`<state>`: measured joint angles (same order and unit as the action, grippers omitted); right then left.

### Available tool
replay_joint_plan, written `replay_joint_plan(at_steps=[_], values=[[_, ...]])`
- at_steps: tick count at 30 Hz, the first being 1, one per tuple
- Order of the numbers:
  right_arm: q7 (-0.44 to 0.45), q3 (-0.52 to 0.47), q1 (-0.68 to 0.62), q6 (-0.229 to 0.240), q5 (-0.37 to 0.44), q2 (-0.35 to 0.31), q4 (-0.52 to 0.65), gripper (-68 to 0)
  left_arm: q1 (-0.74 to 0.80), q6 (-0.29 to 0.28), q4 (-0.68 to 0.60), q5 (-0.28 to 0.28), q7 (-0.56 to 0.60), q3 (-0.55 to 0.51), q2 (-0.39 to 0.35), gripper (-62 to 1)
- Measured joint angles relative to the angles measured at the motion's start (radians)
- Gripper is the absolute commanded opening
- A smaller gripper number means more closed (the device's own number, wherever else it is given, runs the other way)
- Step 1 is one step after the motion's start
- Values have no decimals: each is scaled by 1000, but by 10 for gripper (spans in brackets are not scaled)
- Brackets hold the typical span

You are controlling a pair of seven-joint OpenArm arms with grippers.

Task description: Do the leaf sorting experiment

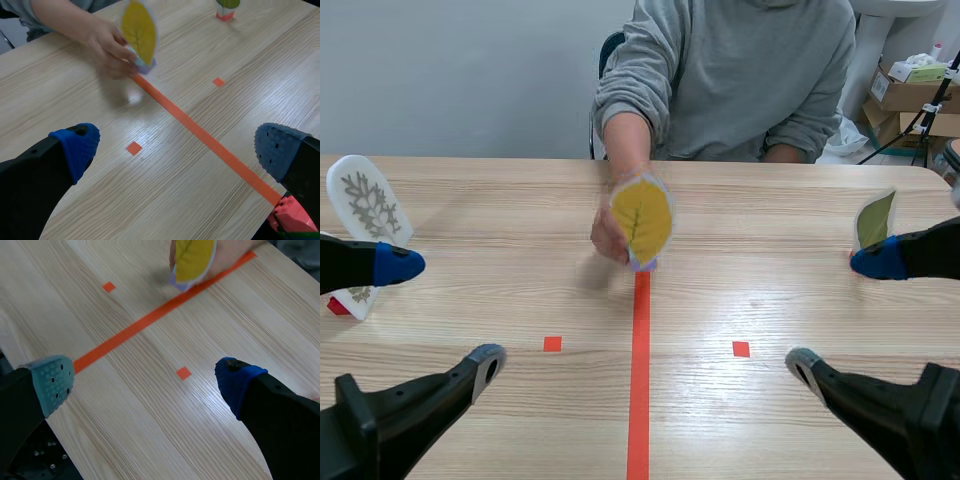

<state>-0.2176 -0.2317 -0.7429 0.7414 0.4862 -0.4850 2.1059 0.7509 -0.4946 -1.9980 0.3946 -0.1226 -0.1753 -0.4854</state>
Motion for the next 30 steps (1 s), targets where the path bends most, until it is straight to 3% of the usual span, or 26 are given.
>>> replay_joint_plan(at_steps=[9,30], values=[[72,0,0,-4,11,0,-156,-97,-1,0,0,0,0,0,-3,14],[53,3,0,-3,11,0,-157,-97,-1,0,0,0,3,-1,-3,14]])
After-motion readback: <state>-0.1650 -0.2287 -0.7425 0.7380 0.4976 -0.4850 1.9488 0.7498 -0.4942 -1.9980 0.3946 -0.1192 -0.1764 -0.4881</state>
